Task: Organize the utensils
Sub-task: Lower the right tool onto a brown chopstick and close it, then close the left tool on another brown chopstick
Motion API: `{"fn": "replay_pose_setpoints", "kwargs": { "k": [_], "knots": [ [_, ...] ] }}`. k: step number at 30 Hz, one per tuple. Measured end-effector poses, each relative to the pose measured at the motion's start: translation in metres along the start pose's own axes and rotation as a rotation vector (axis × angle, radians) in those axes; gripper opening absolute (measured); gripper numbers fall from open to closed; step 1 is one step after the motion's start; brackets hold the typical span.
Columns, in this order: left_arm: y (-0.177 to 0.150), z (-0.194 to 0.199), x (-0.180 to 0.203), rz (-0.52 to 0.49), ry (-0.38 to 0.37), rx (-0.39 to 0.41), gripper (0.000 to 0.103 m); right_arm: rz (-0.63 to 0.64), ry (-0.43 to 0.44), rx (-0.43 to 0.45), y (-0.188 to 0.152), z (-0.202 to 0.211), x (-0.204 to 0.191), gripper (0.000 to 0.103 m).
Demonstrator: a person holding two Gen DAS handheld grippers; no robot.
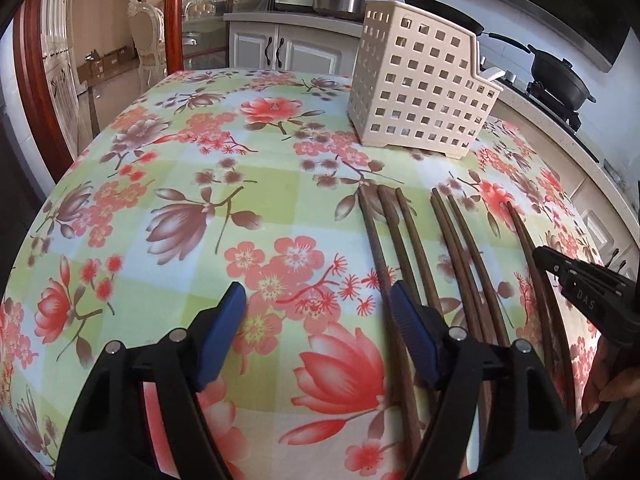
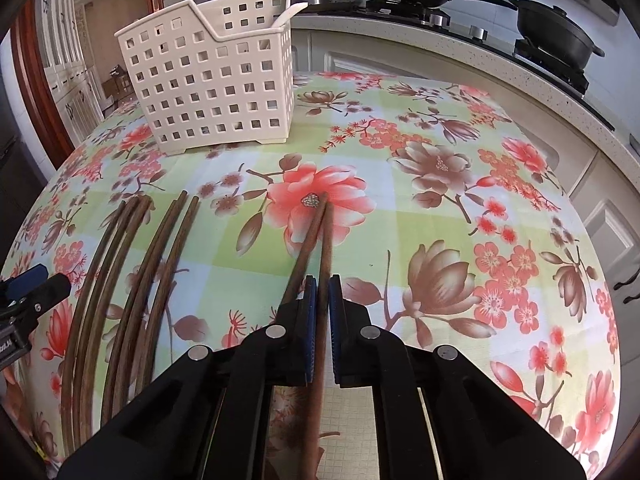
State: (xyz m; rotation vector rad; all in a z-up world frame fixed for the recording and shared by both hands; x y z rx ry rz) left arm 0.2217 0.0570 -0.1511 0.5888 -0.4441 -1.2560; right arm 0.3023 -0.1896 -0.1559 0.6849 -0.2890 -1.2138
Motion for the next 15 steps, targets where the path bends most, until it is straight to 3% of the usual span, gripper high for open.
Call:
{"fn": "replay_pose_setpoints", "kwargs": {
  "k": [10, 15],
  "knots": [
    [0.014, -0.017, 0.030, -0.057, 0.017, -0.027, 0.045, -0.005, 0.035, 0.005, -0.002, 0.003, 0.001, 0.007],
    [0.016, -0.019, 0.039, -0.104, 0.034, -0.024, 0.021, -0.004, 0.044, -0.004, -0.002, 0.003, 0.002, 0.007]
  ]
}}
Point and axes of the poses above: each gripper's, at about its wrist camera, not at the fingertips, and z roughly against the way its jaws point, x to its right, y to its top, the point moved 5 cm from there along -z, roughly the way its jaws point, and after that the axes turned 10 degrees about y, right-handed, at the moved point
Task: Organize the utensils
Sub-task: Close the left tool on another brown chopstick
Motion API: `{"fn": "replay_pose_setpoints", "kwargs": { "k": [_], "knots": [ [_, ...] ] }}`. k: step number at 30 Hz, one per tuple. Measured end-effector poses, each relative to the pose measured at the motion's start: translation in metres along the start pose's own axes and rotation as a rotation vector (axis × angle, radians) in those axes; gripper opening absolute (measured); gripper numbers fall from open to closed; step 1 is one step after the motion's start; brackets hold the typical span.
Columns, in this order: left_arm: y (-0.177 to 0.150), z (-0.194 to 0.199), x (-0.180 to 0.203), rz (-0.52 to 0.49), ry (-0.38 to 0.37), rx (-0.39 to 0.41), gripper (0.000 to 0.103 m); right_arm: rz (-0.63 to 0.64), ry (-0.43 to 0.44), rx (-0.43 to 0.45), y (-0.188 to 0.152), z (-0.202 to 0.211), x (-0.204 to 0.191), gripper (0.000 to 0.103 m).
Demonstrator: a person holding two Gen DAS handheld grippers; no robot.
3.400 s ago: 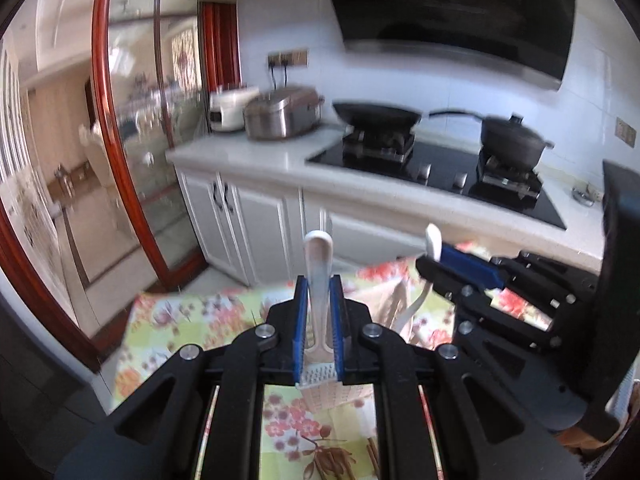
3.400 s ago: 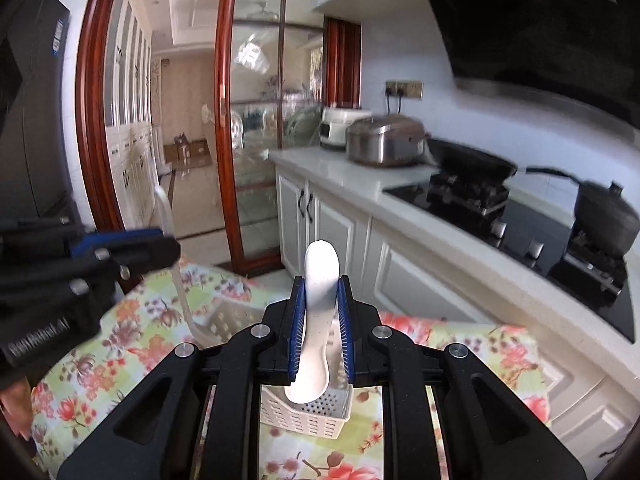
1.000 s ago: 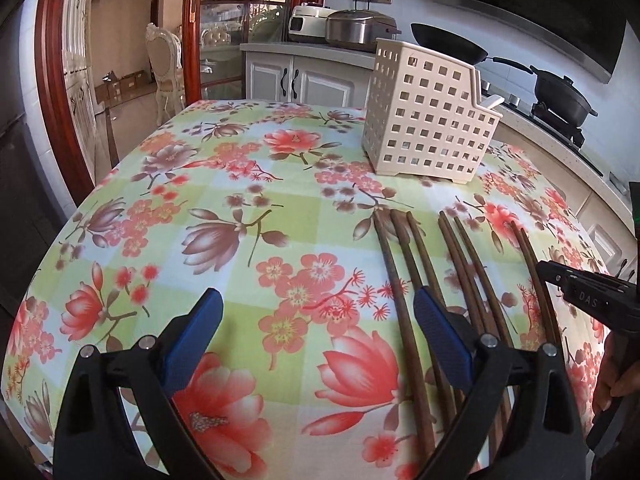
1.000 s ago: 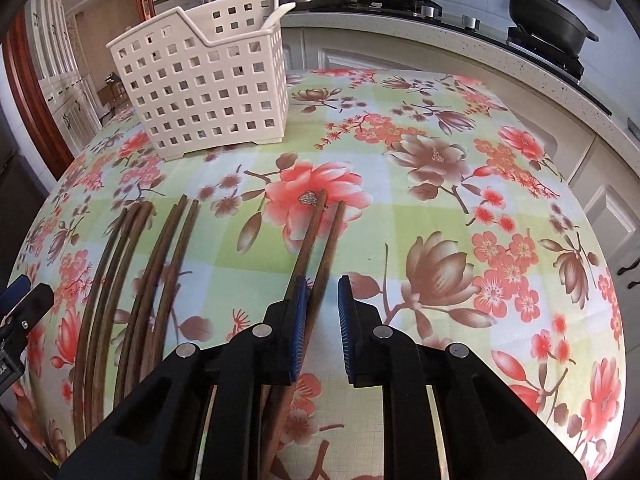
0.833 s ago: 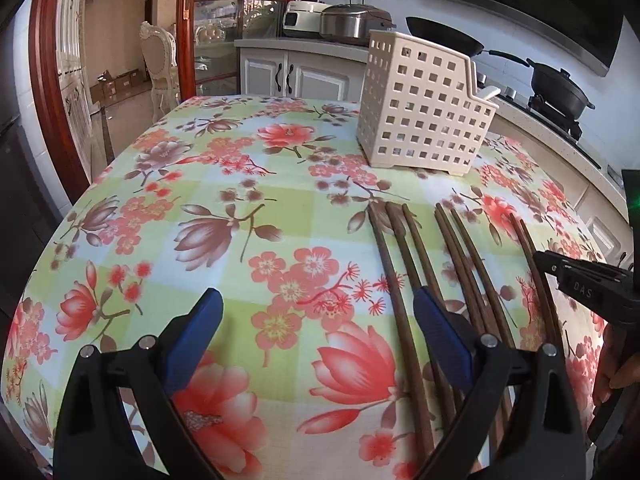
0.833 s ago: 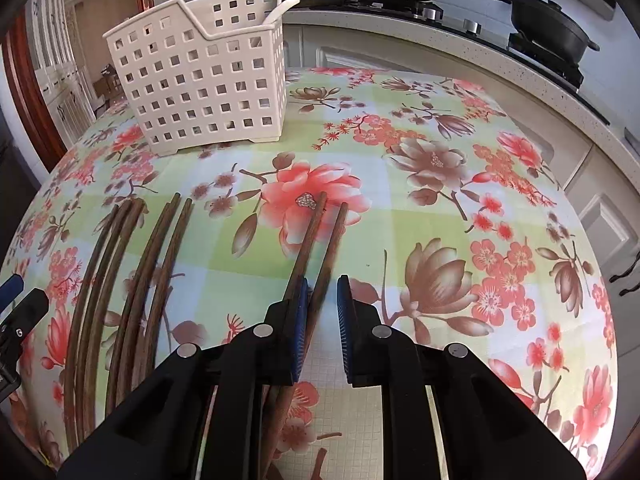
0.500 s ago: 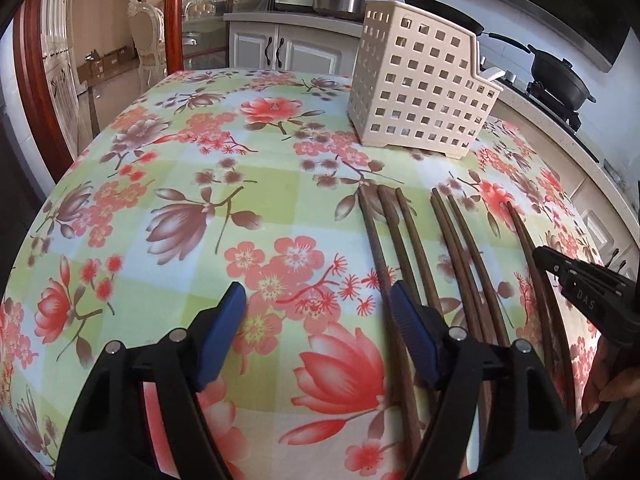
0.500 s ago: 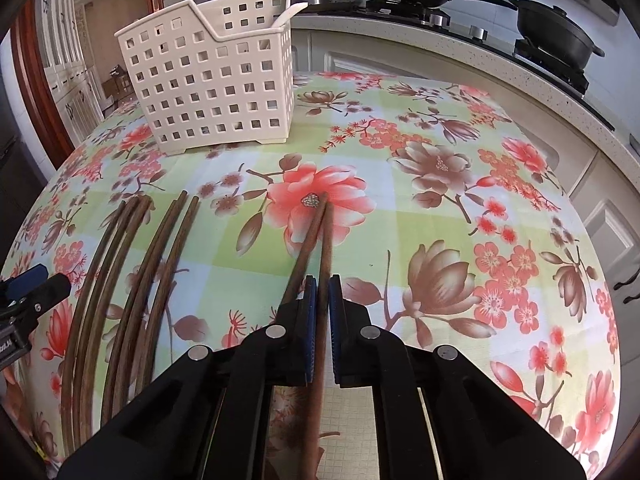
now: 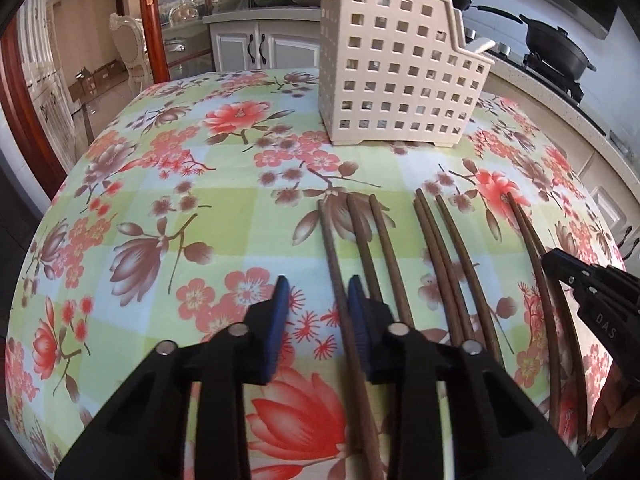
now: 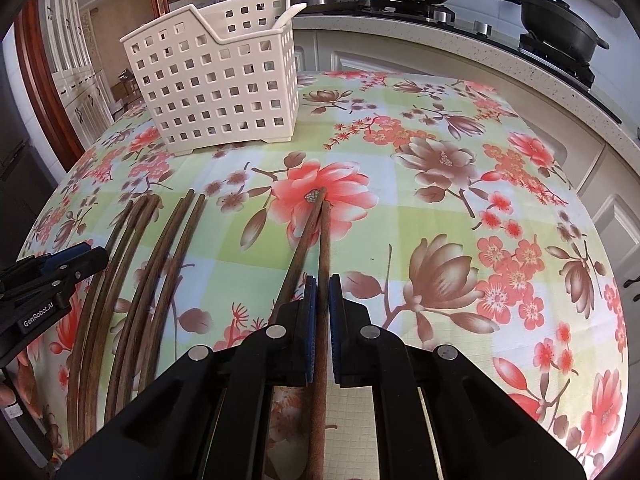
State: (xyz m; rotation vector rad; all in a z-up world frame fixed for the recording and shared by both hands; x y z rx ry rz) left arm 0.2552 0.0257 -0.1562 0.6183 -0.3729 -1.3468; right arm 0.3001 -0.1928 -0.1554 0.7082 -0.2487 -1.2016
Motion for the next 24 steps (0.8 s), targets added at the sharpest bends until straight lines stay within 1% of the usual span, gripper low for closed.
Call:
{"fn": "replay_pose_setpoints", "kwargs": {
  "k": [1, 3, 6, 12, 15, 16, 19, 20, 22, 24],
  "knots": [
    [0.000, 0.000, 0.003, -0.016, -0.003, 0.000, 0.018, 0.003, -0.001, -0.004, 0.000, 0.000, 0.000, 0.007],
    [-0.001, 0.001, 0.008, -0.044, 0.002, 0.004, 0.008, 0.012, -0.006, -0.014, 0.001, -0.001, -0.001, 0.007],
    [-0.002, 0.001, 0.011, -0.060, 0.008, 0.013, 0.008, 0.037, -0.018, -0.030, 0.002, -0.002, -0.003, 0.007],
    [0.000, 0.000, 0.009, -0.065, -0.012, -0.002, 0.007, 0.080, -0.030, -0.056, 0.005, -0.005, -0.005, 0.007],
    [0.001, 0.000, 0.007, -0.058, -0.031, -0.010, 0.006, 0.084, -0.019, -0.060, 0.006, -0.005, -0.005, 0.007],
    [0.001, -0.001, 0.005, -0.049, -0.047, -0.013, 0.006, 0.080, -0.013, -0.057, 0.006, -0.005, -0.005, 0.007],
    [0.002, 0.002, -0.004, -0.019, -0.057, -0.007, 0.006, 0.059, 0.004, -0.025, 0.006, 0.001, -0.003, 0.007],
    [0.003, 0.005, -0.006, -0.013, -0.059, 0.000, 0.006, 0.057, 0.024, -0.005, 0.007, 0.006, -0.003, 0.007],
    [0.007, 0.014, -0.011, 0.004, -0.061, 0.022, 0.006, 0.052, 0.034, 0.020, 0.011, 0.013, -0.005, 0.007],
    [0.012, 0.026, -0.017, 0.017, -0.062, 0.056, 0.006, 0.049, 0.047, 0.065, 0.017, 0.024, -0.007, 0.007]
  ]
}}
Point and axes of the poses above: each gripper's, at about its wrist camera, not at the fingertips, and z roughly against the way its jaws point, x to its right, y to its top, the point moved 5 cm from there along -z, roughly the way its jaws point, and after that the axes turned 10 degrees about y, right-handed, at the moved point
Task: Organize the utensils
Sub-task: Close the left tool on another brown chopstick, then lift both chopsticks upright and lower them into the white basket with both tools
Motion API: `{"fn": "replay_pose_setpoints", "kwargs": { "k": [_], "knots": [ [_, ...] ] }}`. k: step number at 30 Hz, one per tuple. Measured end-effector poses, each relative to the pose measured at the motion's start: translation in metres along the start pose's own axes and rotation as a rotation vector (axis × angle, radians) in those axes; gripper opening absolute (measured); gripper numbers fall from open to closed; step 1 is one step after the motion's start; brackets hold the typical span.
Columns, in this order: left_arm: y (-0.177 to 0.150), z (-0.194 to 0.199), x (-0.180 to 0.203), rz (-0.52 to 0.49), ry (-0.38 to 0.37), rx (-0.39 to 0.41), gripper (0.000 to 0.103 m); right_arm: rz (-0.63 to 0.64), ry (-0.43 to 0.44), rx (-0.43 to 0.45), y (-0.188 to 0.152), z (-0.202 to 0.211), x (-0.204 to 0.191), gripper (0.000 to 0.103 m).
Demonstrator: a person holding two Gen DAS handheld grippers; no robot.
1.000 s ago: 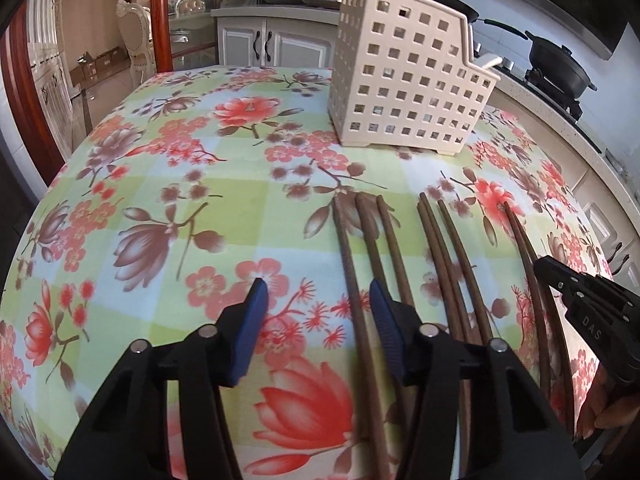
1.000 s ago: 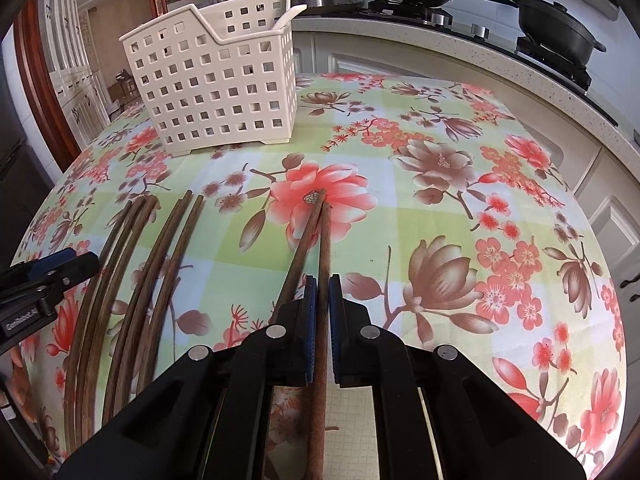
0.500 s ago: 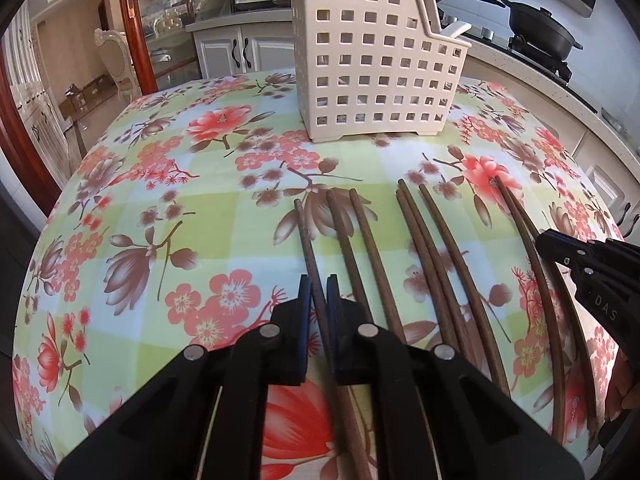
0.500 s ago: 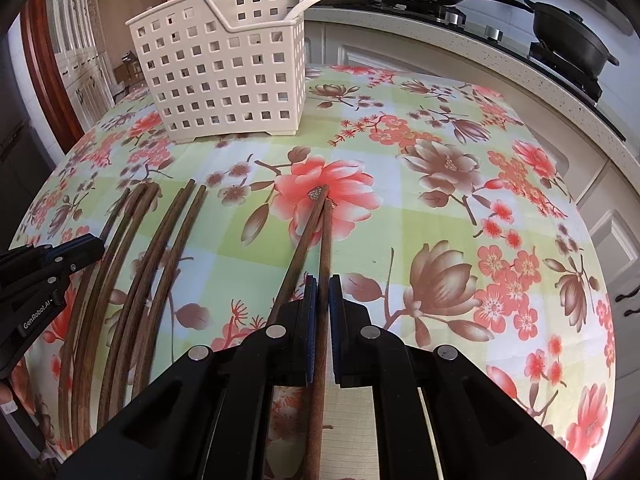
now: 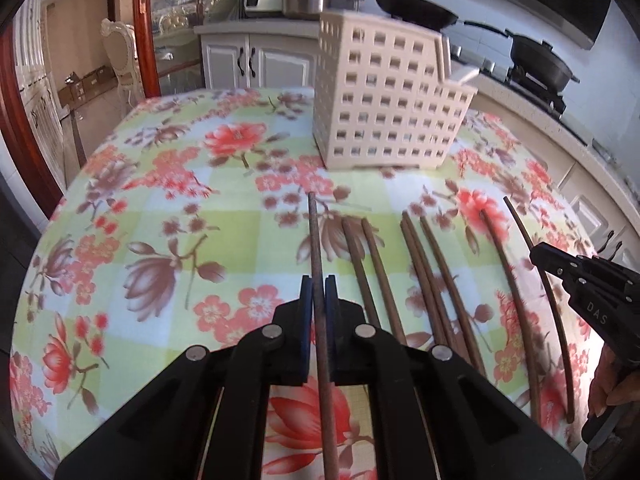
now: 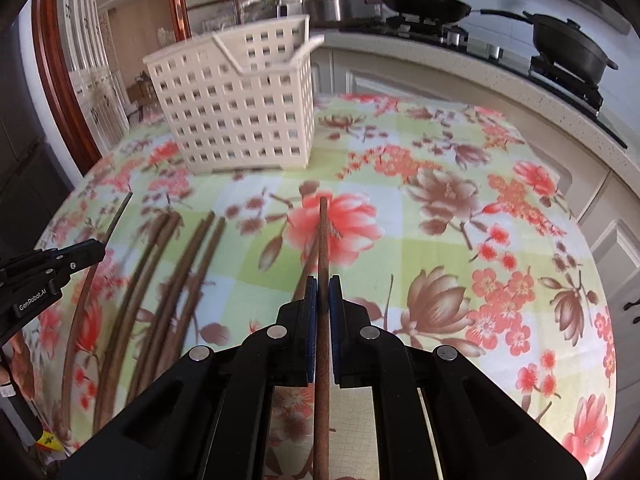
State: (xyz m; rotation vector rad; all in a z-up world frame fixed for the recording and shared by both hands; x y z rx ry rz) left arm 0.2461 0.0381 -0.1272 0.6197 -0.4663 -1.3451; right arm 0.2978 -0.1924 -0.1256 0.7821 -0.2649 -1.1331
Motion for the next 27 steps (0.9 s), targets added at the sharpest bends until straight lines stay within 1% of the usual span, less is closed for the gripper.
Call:
{"fn": "replay_pose_setpoints", "kwargs": {
  "k": [6, 14, 18, 27],
  "knots": [
    [0.011, 0.036, -0.006, 0.020, -0.021, 0.080, 0.006, 0.015, 0.038, 0.108, 0.016, 0.031, -0.011, 0.007],
    [0.018, 0.083, -0.009, 0.022, -0.034, 0.187, 0.006, 0.053, 0.050, 0.226, 0.029, 0.075, -0.026, 0.007],
    [0.021, 0.101, -0.009, 0.015, -0.029, 0.229, 0.006, 0.073, 0.049, 0.257, 0.031, 0.091, -0.032, 0.007],
    [0.018, 0.124, -0.010, 0.010, -0.029, 0.272, 0.006, 0.106, 0.045, 0.301, 0.027, 0.119, -0.039, 0.007]
  ]
}}
Point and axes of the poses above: each gripper's, at about its wrist camera, not at the fingertips, and z roughly against the way its jaws point, x to its right, y to its top, the point moved 5 cm from there along -z, roughly the way its jaws point, and after that the axes turned 10 degrees about y, right-handed, at the moved point
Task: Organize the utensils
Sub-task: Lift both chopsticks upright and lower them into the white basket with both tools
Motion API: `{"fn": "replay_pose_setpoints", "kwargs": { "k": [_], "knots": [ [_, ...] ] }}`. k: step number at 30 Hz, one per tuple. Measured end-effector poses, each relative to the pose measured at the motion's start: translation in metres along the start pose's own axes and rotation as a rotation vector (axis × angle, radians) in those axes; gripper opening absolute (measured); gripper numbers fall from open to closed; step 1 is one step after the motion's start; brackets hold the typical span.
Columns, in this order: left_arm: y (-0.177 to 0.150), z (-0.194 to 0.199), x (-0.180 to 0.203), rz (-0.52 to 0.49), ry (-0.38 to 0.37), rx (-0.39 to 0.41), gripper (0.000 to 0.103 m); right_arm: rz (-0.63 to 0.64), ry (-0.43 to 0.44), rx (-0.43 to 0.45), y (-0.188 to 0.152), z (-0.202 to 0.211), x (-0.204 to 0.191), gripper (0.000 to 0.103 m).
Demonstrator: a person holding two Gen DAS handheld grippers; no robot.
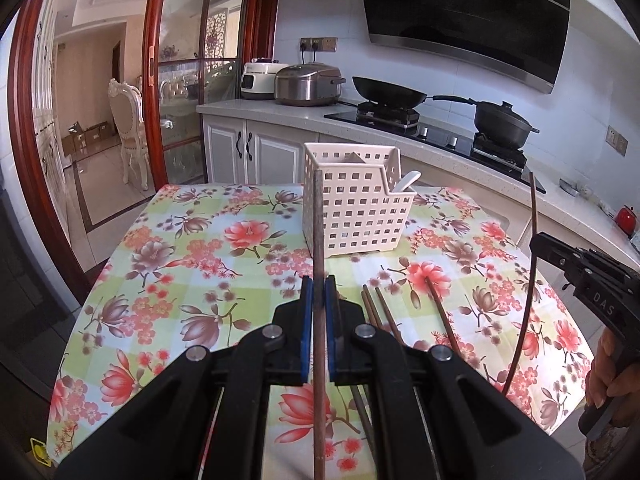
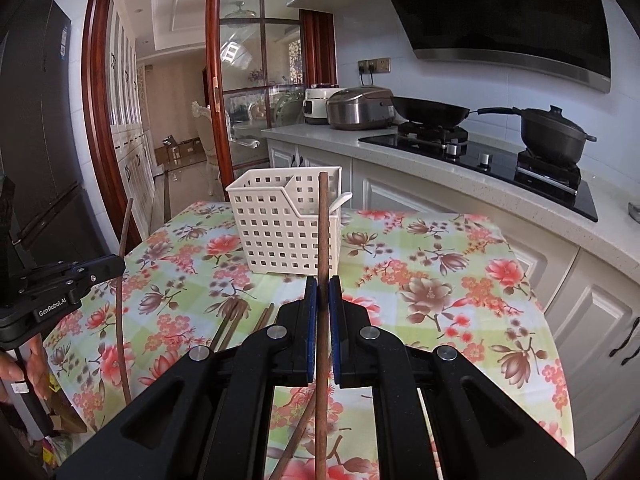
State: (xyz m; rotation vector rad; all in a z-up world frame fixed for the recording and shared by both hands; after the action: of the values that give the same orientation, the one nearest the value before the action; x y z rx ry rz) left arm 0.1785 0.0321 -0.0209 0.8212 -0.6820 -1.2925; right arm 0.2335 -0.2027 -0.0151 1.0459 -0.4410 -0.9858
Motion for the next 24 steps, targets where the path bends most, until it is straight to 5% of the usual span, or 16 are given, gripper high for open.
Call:
{"fn": "replay_pose_setpoints", "kwargs": {
  "k": [24],
  "knots": [
    [0.012, 0.040, 0.007, -0.043, 0.028, 0.108, 0.006, 0.033, 0.010, 0.062, 0.008, 0.034, -0.011, 0.007]
  ]
}}
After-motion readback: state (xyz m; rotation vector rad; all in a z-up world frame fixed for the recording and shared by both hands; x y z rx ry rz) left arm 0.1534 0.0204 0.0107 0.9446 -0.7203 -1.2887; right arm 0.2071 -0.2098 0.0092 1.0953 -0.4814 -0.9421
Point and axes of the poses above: each gripper's, at about its wrist camera, not at the fingertips, and z roughly against the way its jaws point, x to its right, y to its top, the point moved 5 cm from there along -z, roughly the way its jaws point, and after that the axes turned 10 degrees about y, right-handed, at the moved point
